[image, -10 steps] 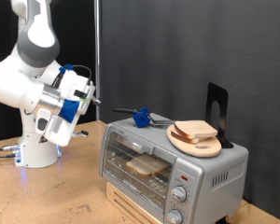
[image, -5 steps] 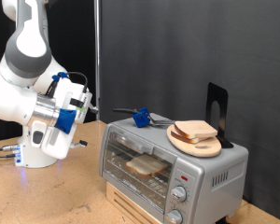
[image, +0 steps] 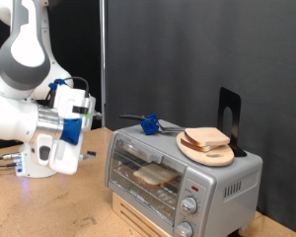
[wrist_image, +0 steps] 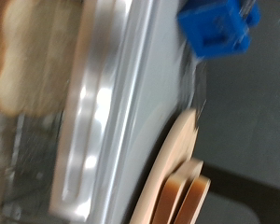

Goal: Make a piece of toast with the oven

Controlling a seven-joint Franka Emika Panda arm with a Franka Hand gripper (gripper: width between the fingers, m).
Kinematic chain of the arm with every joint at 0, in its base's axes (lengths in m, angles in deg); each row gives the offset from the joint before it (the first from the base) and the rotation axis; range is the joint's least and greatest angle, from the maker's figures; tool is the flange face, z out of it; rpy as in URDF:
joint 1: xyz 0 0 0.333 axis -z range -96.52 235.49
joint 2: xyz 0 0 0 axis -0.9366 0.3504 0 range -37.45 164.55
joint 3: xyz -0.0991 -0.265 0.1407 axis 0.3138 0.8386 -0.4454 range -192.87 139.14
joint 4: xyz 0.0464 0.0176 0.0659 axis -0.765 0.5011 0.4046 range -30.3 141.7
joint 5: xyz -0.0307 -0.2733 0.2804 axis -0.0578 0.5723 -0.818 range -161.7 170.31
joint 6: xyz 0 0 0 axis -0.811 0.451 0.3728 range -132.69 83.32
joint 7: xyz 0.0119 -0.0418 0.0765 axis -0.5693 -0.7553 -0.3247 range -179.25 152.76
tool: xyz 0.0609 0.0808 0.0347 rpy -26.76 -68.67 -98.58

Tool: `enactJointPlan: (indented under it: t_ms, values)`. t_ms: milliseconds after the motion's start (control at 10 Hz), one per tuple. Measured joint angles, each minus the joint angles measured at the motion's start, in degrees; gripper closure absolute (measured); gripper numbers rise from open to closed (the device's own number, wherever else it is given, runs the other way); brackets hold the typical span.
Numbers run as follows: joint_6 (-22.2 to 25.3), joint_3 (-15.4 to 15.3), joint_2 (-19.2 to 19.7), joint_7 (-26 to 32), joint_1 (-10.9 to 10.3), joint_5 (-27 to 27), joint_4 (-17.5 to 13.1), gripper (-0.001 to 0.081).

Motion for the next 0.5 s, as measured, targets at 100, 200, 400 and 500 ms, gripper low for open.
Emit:
enactJointPlan:
  t_ms: [100,200,400,500]
  values:
    - [-2.03,-0.44,1.71,-0.80,-0.20,-1.88,-1.74,-0.0002]
    - [-4.56,-0.95,3.26,-2.71,-0.39,-4.16,-3.33,-0.0002]
    - [-11.82,-2.04,5.52,-7.28,-1.27,-10.55,-5.18,-0.0002]
    - [-10.28,-1.99,5.52,-7.07,-1.11,-9.08,-5.19,-0.0002]
